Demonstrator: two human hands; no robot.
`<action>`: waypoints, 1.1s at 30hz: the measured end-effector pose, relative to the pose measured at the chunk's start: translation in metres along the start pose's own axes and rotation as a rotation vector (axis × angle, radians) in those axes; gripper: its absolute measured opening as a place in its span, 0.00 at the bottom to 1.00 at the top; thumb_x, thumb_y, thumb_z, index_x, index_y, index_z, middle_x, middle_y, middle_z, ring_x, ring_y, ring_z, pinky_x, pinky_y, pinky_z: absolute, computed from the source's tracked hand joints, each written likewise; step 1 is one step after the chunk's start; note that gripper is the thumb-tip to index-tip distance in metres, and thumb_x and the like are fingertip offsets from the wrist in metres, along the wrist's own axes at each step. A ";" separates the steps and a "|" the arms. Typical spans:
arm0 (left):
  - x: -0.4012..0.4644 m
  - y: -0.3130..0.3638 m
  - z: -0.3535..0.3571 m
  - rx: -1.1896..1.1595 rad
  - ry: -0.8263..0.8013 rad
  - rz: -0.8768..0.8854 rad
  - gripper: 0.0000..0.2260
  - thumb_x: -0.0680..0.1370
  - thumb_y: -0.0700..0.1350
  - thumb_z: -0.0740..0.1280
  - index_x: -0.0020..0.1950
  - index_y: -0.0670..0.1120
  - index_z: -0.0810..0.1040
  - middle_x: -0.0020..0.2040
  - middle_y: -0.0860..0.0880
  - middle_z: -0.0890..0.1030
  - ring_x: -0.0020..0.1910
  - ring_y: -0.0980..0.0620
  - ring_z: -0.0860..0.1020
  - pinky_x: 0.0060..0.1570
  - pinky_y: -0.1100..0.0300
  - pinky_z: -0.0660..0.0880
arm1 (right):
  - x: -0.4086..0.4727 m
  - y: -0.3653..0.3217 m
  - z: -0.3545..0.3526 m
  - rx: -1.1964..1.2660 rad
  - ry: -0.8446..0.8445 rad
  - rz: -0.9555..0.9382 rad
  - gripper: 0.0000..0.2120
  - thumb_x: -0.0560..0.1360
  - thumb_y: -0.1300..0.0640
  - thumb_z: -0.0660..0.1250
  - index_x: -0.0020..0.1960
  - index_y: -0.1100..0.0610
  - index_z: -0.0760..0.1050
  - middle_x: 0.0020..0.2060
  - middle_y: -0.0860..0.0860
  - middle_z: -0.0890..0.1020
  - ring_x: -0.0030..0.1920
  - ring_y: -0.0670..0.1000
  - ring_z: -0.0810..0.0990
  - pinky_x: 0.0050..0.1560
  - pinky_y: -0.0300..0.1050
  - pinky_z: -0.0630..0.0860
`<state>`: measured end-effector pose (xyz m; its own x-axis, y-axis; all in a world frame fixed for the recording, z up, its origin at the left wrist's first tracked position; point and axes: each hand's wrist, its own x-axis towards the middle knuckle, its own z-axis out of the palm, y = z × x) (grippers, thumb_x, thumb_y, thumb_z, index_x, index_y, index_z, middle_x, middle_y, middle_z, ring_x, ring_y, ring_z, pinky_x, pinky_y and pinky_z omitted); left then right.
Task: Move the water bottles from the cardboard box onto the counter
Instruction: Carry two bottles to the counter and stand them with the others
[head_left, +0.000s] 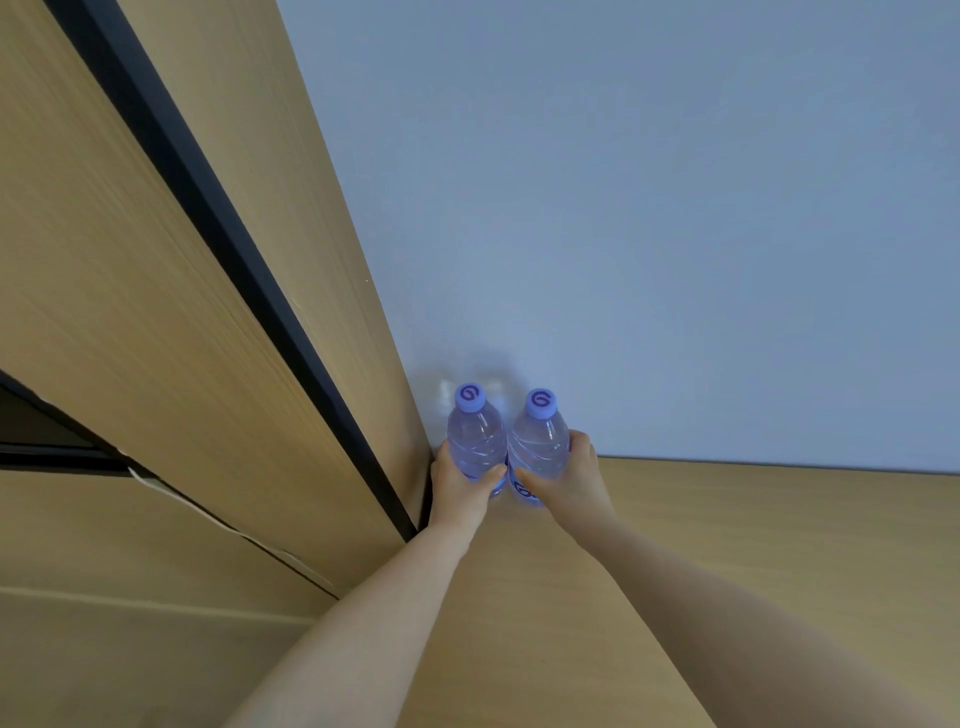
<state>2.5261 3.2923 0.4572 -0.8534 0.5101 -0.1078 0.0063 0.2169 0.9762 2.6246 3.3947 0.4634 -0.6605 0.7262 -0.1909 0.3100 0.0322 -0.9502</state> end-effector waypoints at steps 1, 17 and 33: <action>0.000 0.000 0.000 -0.002 0.000 0.003 0.19 0.70 0.35 0.74 0.55 0.51 0.75 0.52 0.51 0.81 0.51 0.58 0.79 0.45 0.71 0.74 | 0.000 0.001 0.000 -0.009 0.010 0.011 0.22 0.64 0.52 0.74 0.51 0.60 0.69 0.46 0.54 0.75 0.42 0.53 0.74 0.40 0.43 0.72; -0.029 0.018 -0.017 0.239 -0.051 -0.162 0.15 0.80 0.40 0.63 0.65 0.48 0.69 0.53 0.54 0.76 0.52 0.56 0.75 0.50 0.63 0.70 | -0.017 -0.001 -0.005 -0.251 0.010 0.075 0.27 0.75 0.51 0.69 0.66 0.64 0.63 0.58 0.56 0.71 0.55 0.56 0.75 0.49 0.47 0.72; -0.187 0.010 -0.081 0.746 -0.005 -0.310 0.15 0.82 0.48 0.57 0.68 0.47 0.72 0.63 0.48 0.78 0.61 0.48 0.76 0.60 0.51 0.74 | -0.118 -0.002 0.028 -0.606 -0.482 -0.009 0.23 0.78 0.50 0.65 0.66 0.63 0.66 0.60 0.59 0.75 0.57 0.56 0.76 0.56 0.46 0.71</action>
<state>2.6432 3.1318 0.5019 -0.8711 0.3388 -0.3554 0.1173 0.8465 0.5193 2.6827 3.2894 0.4809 -0.8463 0.3492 -0.4022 0.5317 0.5076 -0.6780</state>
